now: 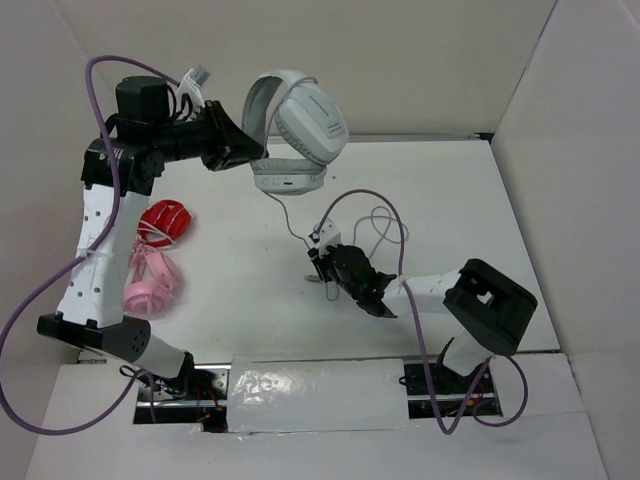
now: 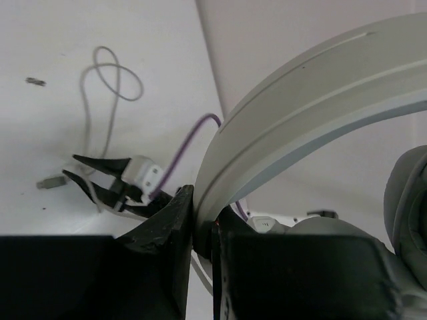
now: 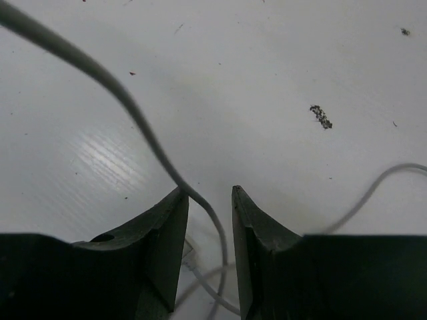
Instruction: Wrap the headphones
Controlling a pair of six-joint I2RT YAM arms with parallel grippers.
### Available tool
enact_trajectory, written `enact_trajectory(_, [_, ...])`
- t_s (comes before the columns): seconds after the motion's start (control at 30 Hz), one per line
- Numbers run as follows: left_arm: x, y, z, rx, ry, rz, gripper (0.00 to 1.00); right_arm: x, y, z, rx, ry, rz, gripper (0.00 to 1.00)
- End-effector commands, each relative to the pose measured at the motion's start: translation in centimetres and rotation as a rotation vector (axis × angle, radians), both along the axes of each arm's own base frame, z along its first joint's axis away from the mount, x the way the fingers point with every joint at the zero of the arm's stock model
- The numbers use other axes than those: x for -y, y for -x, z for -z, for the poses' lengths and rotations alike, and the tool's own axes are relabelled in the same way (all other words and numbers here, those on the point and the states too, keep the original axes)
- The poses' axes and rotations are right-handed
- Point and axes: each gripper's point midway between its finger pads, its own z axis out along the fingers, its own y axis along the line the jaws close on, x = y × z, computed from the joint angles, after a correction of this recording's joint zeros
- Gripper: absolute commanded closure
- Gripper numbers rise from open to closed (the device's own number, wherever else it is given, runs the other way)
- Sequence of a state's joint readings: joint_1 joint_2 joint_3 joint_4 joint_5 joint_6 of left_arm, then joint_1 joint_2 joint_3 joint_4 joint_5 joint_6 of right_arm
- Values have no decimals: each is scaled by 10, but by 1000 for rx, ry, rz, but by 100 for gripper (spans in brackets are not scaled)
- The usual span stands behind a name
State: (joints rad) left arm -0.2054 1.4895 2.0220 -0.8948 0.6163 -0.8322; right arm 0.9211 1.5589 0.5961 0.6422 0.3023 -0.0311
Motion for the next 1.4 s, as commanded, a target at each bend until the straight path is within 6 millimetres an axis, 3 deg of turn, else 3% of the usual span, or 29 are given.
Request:
enact_trajectory(0.0, [14, 42, -48, 139, 112, 219, 100, -4, -10, -14, 25, -86, 7, 61])
enact_trajectory(0.13, [13, 63, -63, 186, 145, 290, 100, 6, -26, -2, -37, -120, 59, 62])
enact_trajectory(0.37, [4, 82, -83, 270, 127, 229, 100, -7, -32, 5, -108, -124, -30, 63])
enact_trajectory(0.4, [3, 81, -82, 269, 122, 219, 100, -16, -29, 6, -133, -120, -62, 63])
enact_trajectory(0.57, [5, 84, -78, 257, 130, 253, 100, -16, -38, 9, -142, -140, -24, 64])
enact_trajectory(0.73, [6, 82, -73, 237, 132, 264, 100, -38, -42, 0, -158, -166, -97, 65])
enact_trajectory(0.8, [7, 85, -75, 243, 134, 282, 100, -44, -48, 4, -175, -153, -93, 71])
enact_trajectory(0.83, [6, 85, -76, 249, 132, 280, 100, -44, -51, 6, -183, -157, -80, 85])
enact_trajectory(0.9, [6, 86, -75, 254, 128, 276, 100, -45, -55, 6, -202, -176, -67, 96])
enact_trajectory(0.93, [5, 88, -76, 263, 125, 273, 100, -40, -56, 6, -210, -195, -52, 100])
enact_trajectory(1.03, [3, 86, -72, 260, 113, 257, 100, -27, -61, -4, -231, -282, -38, 100])
enact_trajectory(1.13, [3, 87, -63, 248, 107, 270, 100, -3, -75, -16, -242, -325, 36, 100])
enact_trajectory(1.17, [4, 85, -56, 229, 105, 275, 100, 15, -84, -16, -265, -326, 75, 100])
enact_trajectory(1.2, [4, 86, -56, 243, 101, 280, 100, 18, -89, -28, -270, -340, 58, 100])
enact_trajectory(1.27, [4, 79, -38, 222, 89, 281, 100, 55, -104, -19, -326, -295, 148, 100])
enact_trajectory(1.3, [4, 79, -34, 235, 73, 271, 100, 65, -112, -30, -311, -286, 162, 100])
enact_trajectory(1.33, [0, 63, -22, 229, 30, 192, 100, 84, -112, -21, -346, -229, 235, 100])
enact_trajectory(1.37, [-1, 57, -6, 193, 5, 160, 100, 105, -120, -25, -337, -193, 284, 100])
